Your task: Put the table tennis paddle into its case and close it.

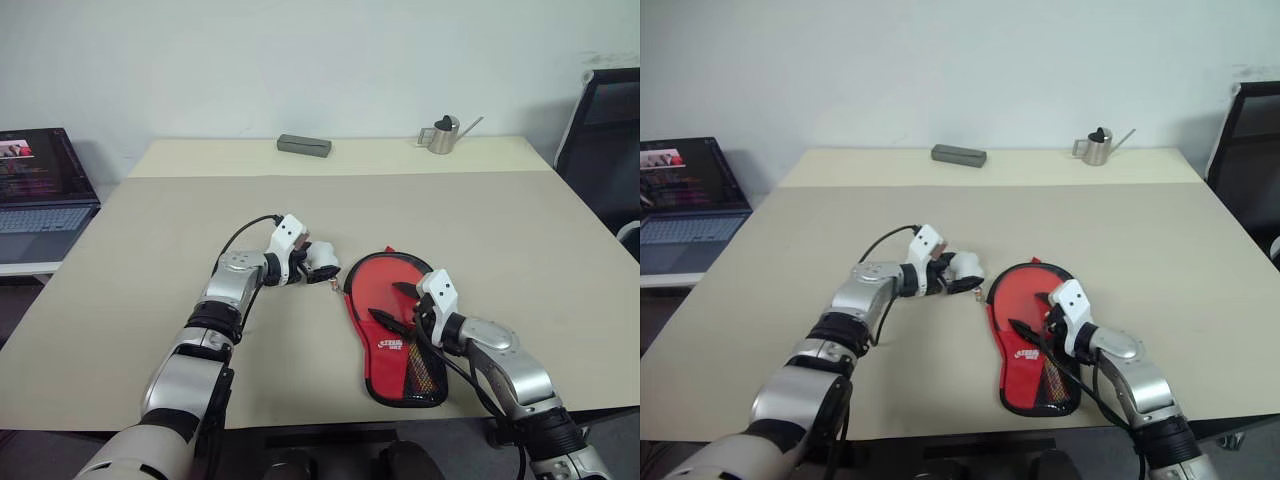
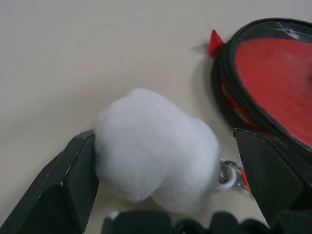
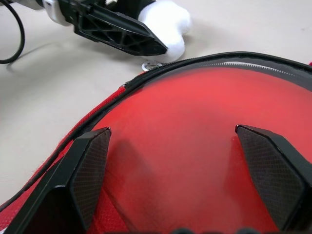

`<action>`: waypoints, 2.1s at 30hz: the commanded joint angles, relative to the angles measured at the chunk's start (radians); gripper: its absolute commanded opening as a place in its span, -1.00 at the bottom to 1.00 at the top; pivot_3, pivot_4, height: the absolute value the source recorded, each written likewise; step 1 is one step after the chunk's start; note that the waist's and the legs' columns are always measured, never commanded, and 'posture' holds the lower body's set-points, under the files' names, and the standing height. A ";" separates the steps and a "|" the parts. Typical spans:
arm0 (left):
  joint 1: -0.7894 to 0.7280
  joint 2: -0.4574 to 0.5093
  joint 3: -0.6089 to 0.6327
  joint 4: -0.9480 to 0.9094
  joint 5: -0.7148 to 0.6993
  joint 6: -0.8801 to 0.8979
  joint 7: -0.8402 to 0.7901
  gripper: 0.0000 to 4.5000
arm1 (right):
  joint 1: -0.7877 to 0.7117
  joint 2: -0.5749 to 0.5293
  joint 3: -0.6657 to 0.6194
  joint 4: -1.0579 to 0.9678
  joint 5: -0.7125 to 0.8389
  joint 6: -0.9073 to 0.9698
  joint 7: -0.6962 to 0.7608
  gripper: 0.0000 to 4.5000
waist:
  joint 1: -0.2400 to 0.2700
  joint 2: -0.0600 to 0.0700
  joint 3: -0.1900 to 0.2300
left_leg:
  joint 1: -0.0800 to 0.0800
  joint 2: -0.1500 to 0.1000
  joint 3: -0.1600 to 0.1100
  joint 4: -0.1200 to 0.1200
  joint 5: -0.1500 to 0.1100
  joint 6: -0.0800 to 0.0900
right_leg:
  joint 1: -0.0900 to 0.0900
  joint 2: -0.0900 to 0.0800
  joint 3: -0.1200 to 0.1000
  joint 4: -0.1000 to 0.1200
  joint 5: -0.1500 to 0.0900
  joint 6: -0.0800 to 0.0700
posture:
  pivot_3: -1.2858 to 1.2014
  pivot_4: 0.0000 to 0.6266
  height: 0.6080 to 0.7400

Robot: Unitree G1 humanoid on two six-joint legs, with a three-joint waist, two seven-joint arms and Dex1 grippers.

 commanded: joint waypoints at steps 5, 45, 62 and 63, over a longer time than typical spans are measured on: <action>0.037 0.030 -0.037 -0.085 0.029 0.014 -0.038 1.00 | -0.009 0.021 0.002 0.021 -0.037 0.048 -0.041 0.98 | 0.000 0.000 0.000 | 0.004 0.001 -0.001 0.000 0.000 0.000 | 0.004 0.002 0.000 0.000 0.000 0.000 | 0.03 -0.52 1.00; 0.078 -0.047 -0.050 -0.033 0.050 -0.094 0.055 -0.89 | 0.039 0.046 -0.009 -0.095 -0.043 0.146 -0.079 1.00 | 0.005 0.000 0.000 | 0.002 0.001 -0.003 -0.004 -0.001 -0.001 | 0.003 0.001 -0.001 -0.007 -0.001 0.001 | 0.03 -0.52 1.00; 0.051 -0.001 -0.040 -0.078 0.064 -0.071 0.059 -0.89 | 0.033 0.095 0.077 0.027 -0.158 0.177 -0.139 1.00 | 0.001 -0.005 -0.003 | 0.003 0.003 -0.003 -0.004 -0.001 -0.001 | 0.004 0.003 -0.001 -0.007 -0.001 0.001 | 0.03 -0.52 1.00; 0.043 -0.001 -0.040 -0.068 0.067 -0.076 0.063 -0.89 | 0.028 0.098 0.081 0.036 -0.164 0.180 -0.142 1.00 | 0.001 -0.005 -0.003 | 0.003 0.003 -0.003 -0.004 -0.001 -0.001 | 0.004 0.003 -0.001 -0.007 -0.001 0.001 | 0.03 -0.52 1.00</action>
